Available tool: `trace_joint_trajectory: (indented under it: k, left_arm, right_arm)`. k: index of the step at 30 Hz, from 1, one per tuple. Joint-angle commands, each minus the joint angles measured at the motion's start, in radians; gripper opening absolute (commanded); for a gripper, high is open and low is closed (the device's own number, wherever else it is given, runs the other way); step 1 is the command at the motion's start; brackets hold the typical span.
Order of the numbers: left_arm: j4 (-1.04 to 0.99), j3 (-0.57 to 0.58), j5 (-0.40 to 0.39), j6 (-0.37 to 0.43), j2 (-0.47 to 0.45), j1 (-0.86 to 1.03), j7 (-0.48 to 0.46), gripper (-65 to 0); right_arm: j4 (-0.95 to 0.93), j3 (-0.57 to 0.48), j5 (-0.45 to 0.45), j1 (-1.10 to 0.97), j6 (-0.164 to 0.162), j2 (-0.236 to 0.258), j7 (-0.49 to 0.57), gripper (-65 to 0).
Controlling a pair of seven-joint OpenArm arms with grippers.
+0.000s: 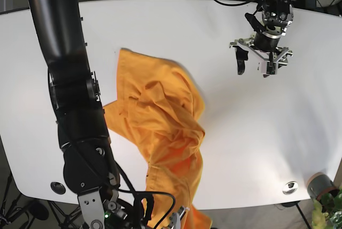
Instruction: Fold the T-shirt properly
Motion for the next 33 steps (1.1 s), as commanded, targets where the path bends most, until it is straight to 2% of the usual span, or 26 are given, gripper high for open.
trace_joint_trajectory:
  k: [1,11,14,16,19,20,30,33]
  left_arm:
    - [0.021,0.011,-0.005,0.001,-0.009,-0.013,-0.027,-20.6]
    - [0.012,0.086,-0.005,0.002,-0.004,-0.059,-0.025,-20.4]
    - [0.009,0.086,-0.003,0.002,0.037,-0.105,-0.021,-20.3]
    - [-0.013,0.091,-0.003,0.001,0.062,-0.141,-0.011,-17.4]
    - [-0.057,0.138,-0.003,0.001,0.082,-0.212,0.042,-6.7]
    - [-0.068,0.153,-0.003,0.001,0.086,-0.235,0.05,-5.0]
    - [-0.241,0.397,-0.003,0.002,0.109,-0.424,0.059,-4.4]
    - [-0.309,0.44,-0.001,0.002,0.148,-0.468,0.058,-4.4]
  right_arm:
    - [0.017,0.006,0.01,0.081,-0.006,-0.004,0.03,-65.0]
    - [0.013,0.006,0.01,0.149,-0.007,0.008,0.03,-65.0]
    - [-0.003,0.006,0.01,0.149,-0.007,0.009,0.03,-65.0]
    - [-0.01,0.006,0.01,0.149,-0.007,0.009,0.03,-65.0]
    - [-0.013,0.006,0.01,0.149,-0.007,0.009,0.03,-65.0]
    - [-0.013,0.006,0.01,0.149,-0.007,0.009,0.03,-65.0]
    - [-0.013,0.006,0.01,0.149,-0.006,0.009,0.03,-65.0]
    - [-0.015,0.006,0.008,0.149,-0.006,0.009,0.031,-65.0]
